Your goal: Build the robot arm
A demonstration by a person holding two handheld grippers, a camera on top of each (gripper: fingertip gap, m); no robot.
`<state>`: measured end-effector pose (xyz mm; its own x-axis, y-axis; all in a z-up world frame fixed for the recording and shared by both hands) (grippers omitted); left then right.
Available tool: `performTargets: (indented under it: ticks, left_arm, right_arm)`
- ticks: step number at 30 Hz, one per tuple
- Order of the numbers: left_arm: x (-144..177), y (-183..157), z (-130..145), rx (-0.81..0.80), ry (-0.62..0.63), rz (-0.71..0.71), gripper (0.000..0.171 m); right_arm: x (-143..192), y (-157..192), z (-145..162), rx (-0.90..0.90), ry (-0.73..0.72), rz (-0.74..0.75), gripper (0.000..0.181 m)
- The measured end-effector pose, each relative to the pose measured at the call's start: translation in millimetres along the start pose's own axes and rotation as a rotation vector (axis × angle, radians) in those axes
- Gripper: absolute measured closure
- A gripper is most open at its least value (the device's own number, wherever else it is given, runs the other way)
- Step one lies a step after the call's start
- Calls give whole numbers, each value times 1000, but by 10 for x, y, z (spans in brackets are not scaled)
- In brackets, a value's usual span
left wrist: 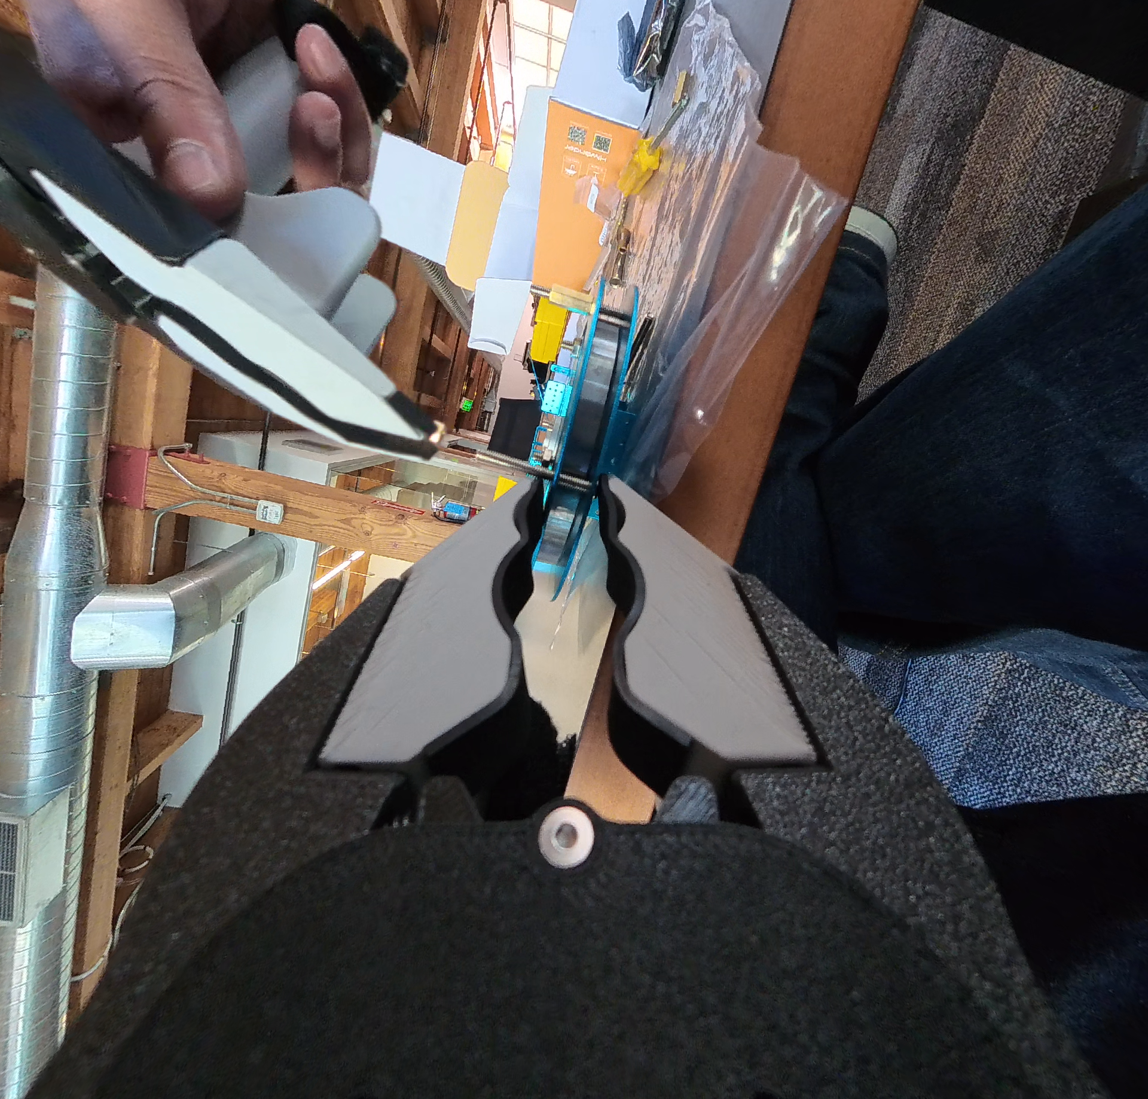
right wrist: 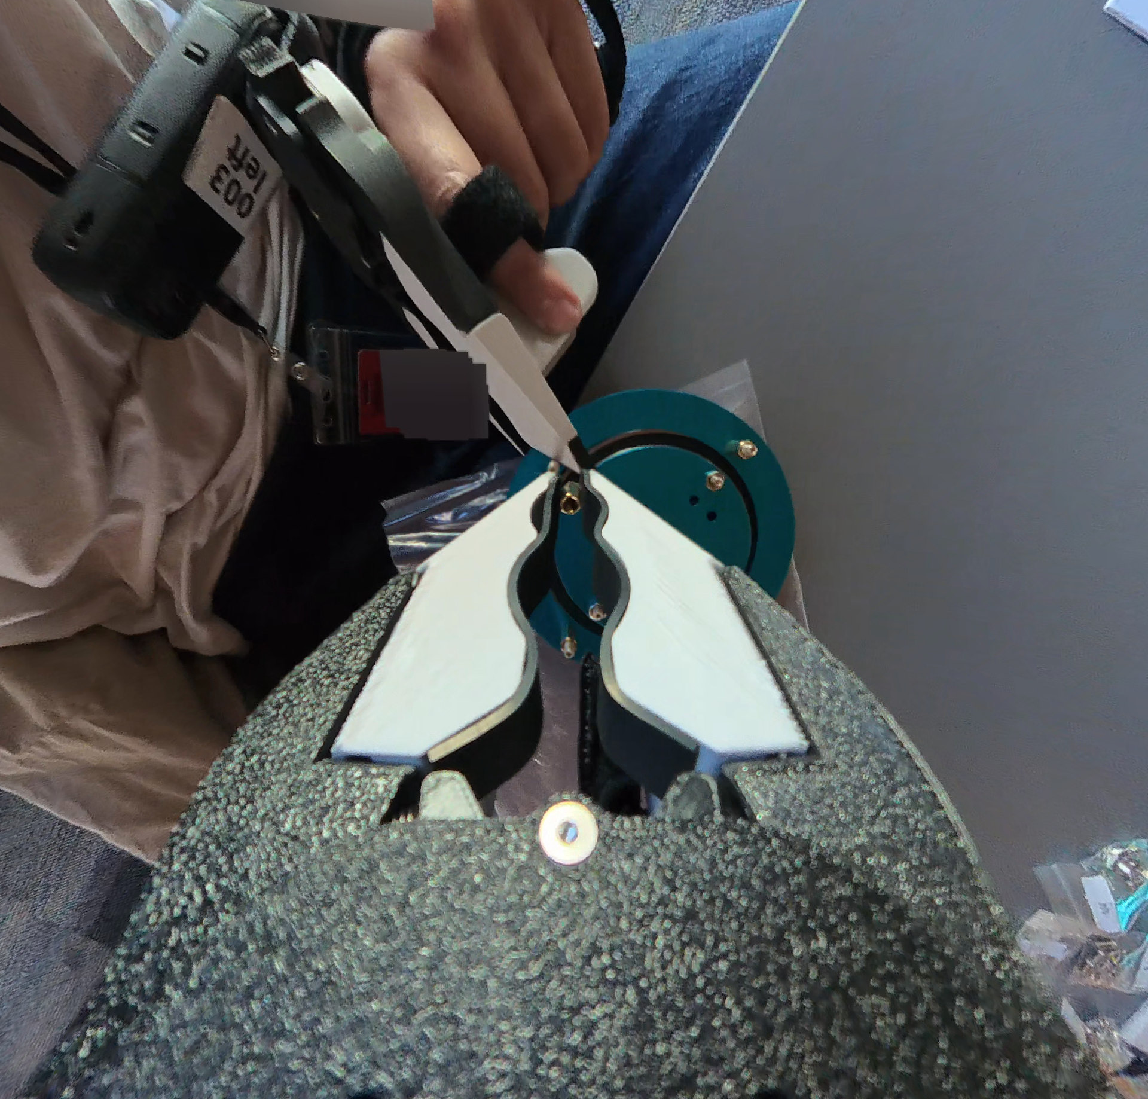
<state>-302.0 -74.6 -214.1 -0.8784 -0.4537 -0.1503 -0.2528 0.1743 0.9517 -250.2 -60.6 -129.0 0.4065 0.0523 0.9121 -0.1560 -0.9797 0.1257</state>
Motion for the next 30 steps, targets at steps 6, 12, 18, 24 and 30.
performTargets:
  ticks: [6, 12, 18, 24, 30]
  left_arm:
    - [0, 0, 1, -2, 1, 1, 154]
    - [4, -1, 1, -6, 1, 3, 155]
    - [5, -1, 0, -8, 2, 3, 155]
    - [8, -2, -1, -12, 2, 3, 155]
    - [11, -2, -3, -13, 0, 2, 155]
  right_arm:
    - [-100, 44, -30, 13, 58, 2, 175]
    - [-163, 65, -34, 33, 113, 31, 175]
    - [-177, 59, -47, 38, 147, 29, 175]
    - [-185, 46, -57, 95, 190, -8, 175]
    - [-202, 55, -84, 257, 281, -27, 175]
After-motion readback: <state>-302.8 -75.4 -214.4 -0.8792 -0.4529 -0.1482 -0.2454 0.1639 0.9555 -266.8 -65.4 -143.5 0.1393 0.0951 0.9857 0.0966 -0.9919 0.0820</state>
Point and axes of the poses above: each gripper's, where its closed fingertips meet, x back along the fingers, z out of its underside, y = z × x across the jaws, the point moved 5 cm from there along x, back along the fingers, and after that the axes turned 8 degrees about -z, right-handed, at the moved point
